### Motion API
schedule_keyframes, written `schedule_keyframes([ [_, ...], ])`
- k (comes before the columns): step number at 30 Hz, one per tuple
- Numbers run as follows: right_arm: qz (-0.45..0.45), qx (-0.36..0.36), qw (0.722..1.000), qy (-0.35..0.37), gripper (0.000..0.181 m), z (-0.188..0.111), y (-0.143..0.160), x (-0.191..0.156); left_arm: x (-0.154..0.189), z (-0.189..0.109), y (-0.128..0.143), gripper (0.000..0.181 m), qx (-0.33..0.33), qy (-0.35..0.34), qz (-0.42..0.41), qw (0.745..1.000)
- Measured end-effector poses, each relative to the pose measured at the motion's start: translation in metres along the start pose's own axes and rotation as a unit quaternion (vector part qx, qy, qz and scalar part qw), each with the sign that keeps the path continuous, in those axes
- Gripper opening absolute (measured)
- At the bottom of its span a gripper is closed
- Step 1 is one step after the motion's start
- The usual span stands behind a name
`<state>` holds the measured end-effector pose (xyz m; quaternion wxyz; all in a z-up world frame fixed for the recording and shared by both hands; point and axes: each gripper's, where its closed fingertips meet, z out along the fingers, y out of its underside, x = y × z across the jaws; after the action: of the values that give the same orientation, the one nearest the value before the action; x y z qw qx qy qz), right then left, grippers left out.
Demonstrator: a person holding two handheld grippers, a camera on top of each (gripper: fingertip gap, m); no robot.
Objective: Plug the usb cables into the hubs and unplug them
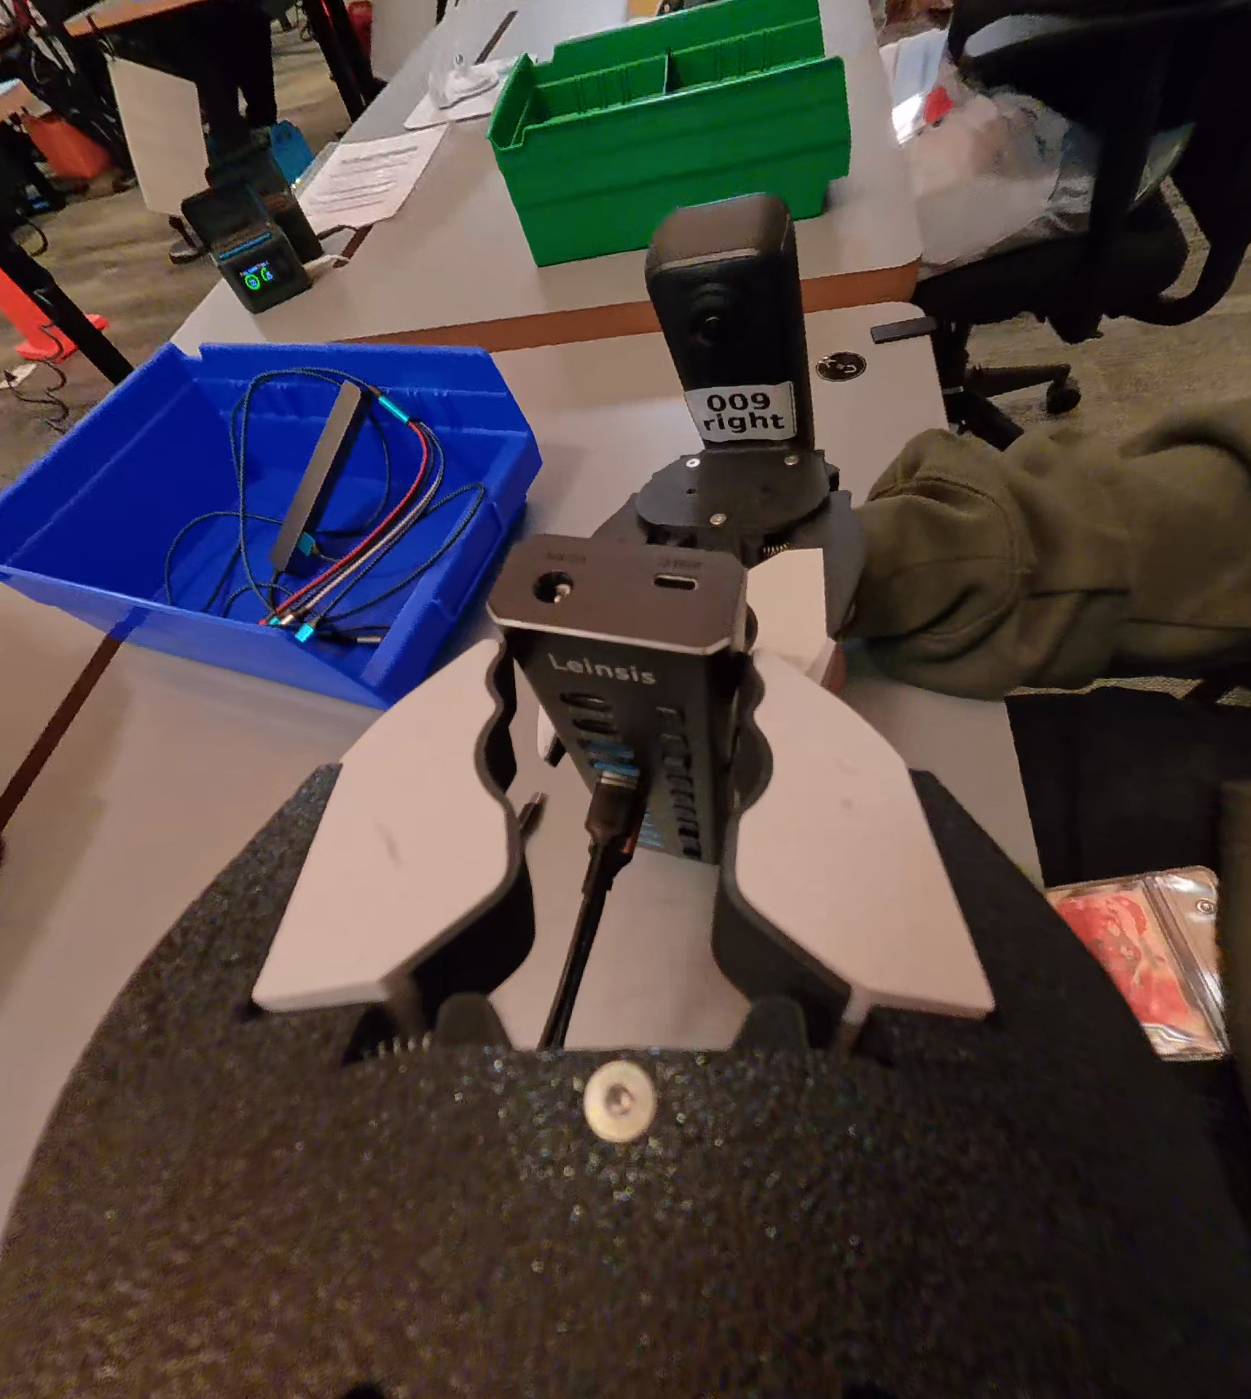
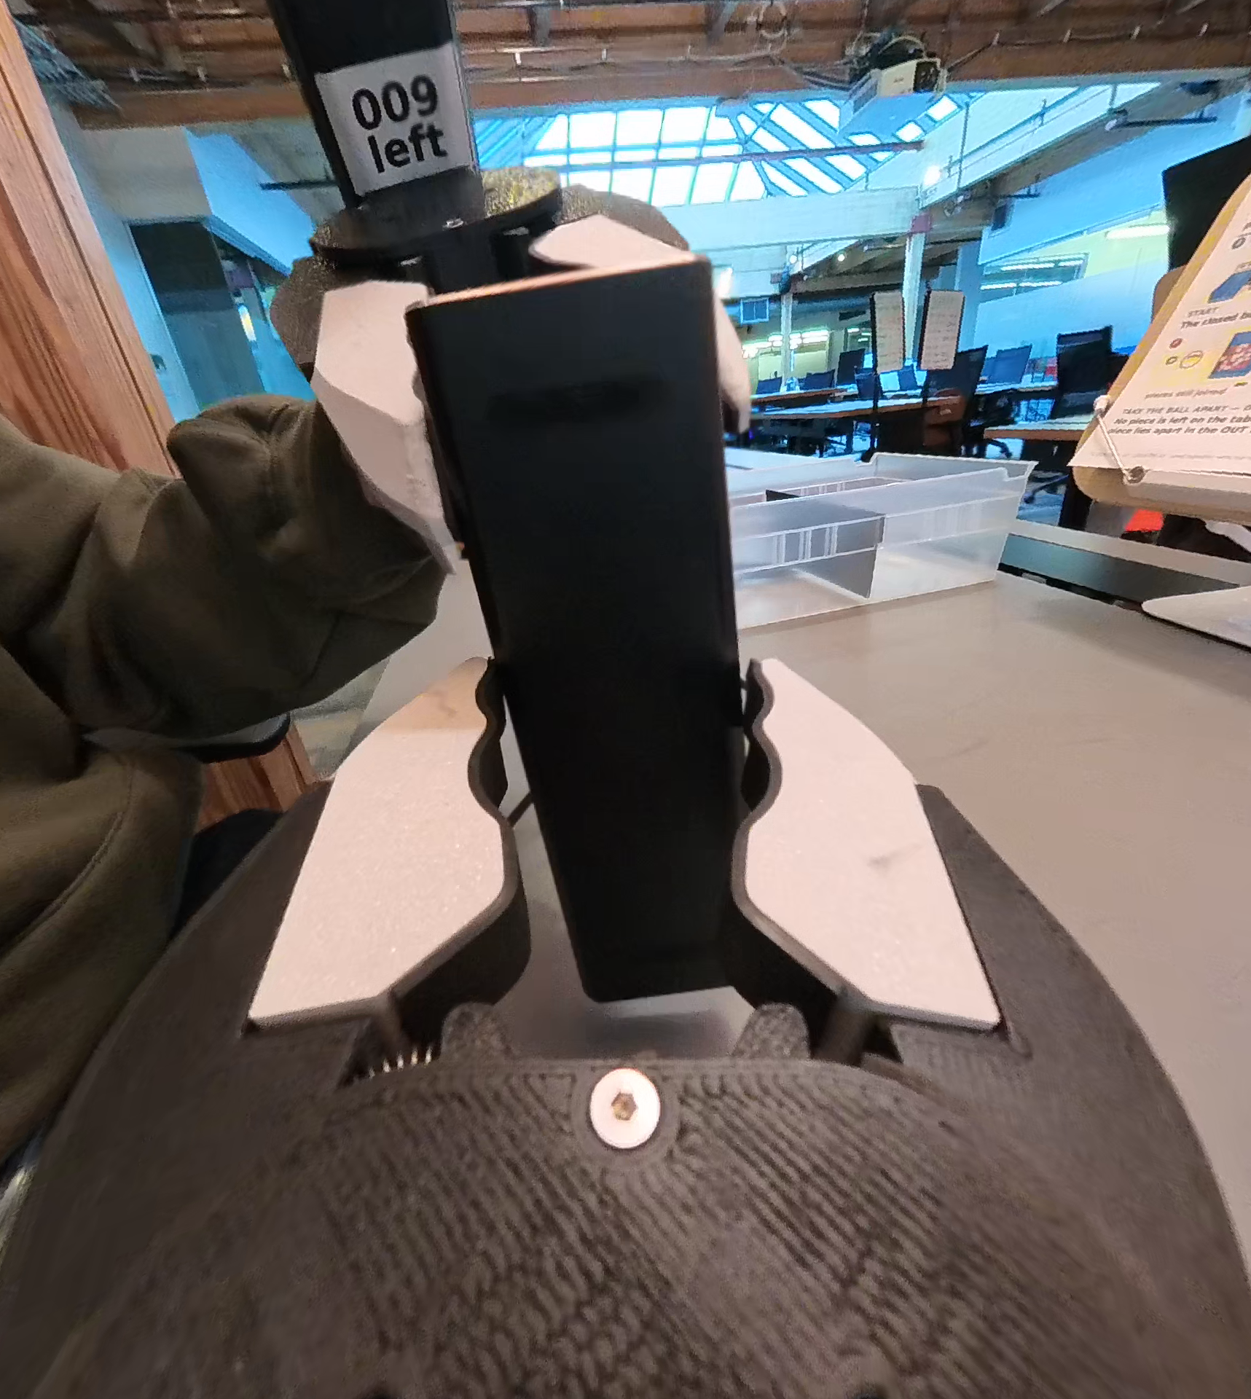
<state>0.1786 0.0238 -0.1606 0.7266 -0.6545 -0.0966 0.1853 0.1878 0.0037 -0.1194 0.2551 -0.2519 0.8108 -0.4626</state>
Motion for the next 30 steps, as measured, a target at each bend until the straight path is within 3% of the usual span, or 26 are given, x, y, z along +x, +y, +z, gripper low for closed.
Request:
schedule_keyframes([
  [8, 0.005, -0.009, 1.000, 0.012, 0.066, 0.002, 0.002, 0.004, -0.006, -0.013, -0.023, 0.055, 0.020, 0.020, 0.010, 1.000],
  [19, -0.007, -0.047, 0.999, 0.016, 0.059, 0.008, 0.012, 0.003, -0.009, -0.012, -0.014, 0.056, 0.012, 0.022, 0.009, 1.000],
  [26, 0.018, 0.006, 1.000, 0.007, 0.059, -0.002, -0.001, 0.006, -0.009, -0.014, -0.015, 0.071, 0.040, 0.017, -0.016, 0.999],
  [30, 0.018, 0.007, 1.000, 0.007, 0.059, -0.002, -0.001, 0.006, -0.018, -0.039, -0.025, 0.072, 0.093, -0.019, -0.037, 0.995],
])
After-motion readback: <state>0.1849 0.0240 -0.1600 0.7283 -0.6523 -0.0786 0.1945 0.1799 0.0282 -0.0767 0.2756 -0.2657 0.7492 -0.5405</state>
